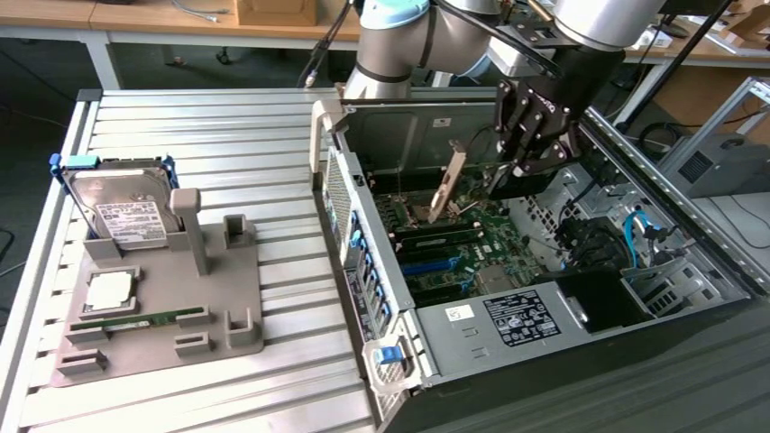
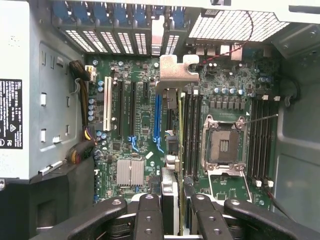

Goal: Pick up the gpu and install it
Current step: 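Insert the gpu into the slot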

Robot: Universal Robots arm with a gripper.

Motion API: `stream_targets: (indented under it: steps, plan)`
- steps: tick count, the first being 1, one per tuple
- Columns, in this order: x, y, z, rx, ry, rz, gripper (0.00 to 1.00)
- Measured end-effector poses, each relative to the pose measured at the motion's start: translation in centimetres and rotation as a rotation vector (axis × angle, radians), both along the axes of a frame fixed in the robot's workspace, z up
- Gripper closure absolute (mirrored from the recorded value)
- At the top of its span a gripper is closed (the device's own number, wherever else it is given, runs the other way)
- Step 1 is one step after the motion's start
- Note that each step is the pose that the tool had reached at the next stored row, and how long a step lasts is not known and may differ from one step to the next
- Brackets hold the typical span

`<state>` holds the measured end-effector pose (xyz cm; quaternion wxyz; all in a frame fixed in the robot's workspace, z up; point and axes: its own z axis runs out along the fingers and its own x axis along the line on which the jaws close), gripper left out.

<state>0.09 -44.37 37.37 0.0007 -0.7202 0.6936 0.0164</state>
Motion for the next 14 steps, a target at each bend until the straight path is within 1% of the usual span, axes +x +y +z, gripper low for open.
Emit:
stream_targets:
  steps: [14]
  plan:
    - [-0.66, -0.05, -0.20, 0.0001, 0.0000, 0.000, 0.73]
